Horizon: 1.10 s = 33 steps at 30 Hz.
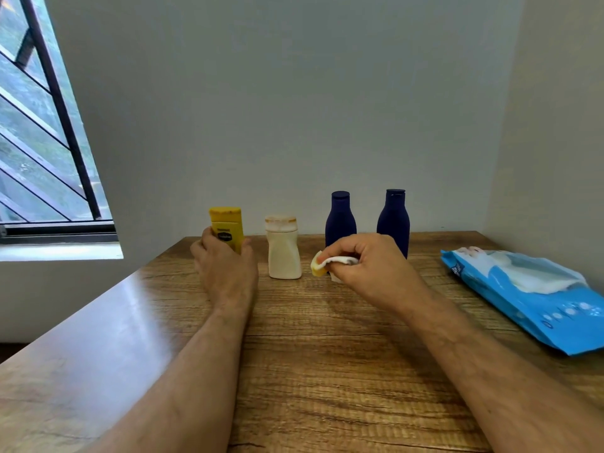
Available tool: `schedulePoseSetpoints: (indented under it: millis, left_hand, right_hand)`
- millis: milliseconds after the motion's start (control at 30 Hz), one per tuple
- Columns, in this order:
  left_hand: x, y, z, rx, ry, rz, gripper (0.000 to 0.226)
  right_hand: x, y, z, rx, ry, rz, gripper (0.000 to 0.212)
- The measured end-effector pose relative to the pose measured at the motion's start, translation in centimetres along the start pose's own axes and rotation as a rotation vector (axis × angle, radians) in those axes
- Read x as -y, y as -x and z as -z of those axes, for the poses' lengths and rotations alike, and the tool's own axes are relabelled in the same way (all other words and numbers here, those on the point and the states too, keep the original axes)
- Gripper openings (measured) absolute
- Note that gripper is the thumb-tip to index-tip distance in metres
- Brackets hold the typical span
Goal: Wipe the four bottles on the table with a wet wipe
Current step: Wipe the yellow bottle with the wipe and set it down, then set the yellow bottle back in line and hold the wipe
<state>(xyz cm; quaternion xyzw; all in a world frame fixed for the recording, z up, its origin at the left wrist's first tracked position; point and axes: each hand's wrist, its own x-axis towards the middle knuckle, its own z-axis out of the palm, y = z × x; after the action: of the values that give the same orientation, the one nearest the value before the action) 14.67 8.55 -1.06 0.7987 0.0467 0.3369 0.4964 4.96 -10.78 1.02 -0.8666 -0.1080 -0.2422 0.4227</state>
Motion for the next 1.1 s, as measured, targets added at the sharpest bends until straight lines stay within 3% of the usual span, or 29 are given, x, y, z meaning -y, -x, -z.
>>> schedulePoseSetpoints:
  millis: [667, 1100]
  left_hand:
    - [0.5, -0.6, 0.3, 0.054, 0.106, 0.145, 0.071]
    - [1.4, -1.0, -0.5, 0.121, 0.003, 0.183, 0.076]
  right_hand:
    - [-0.2, 0.0, 0.1, 0.034, 0.041, -0.019, 0.016]
    - [-0.4, -0.1, -0.1, 0.043, 0.084, -0.016, 0.018]
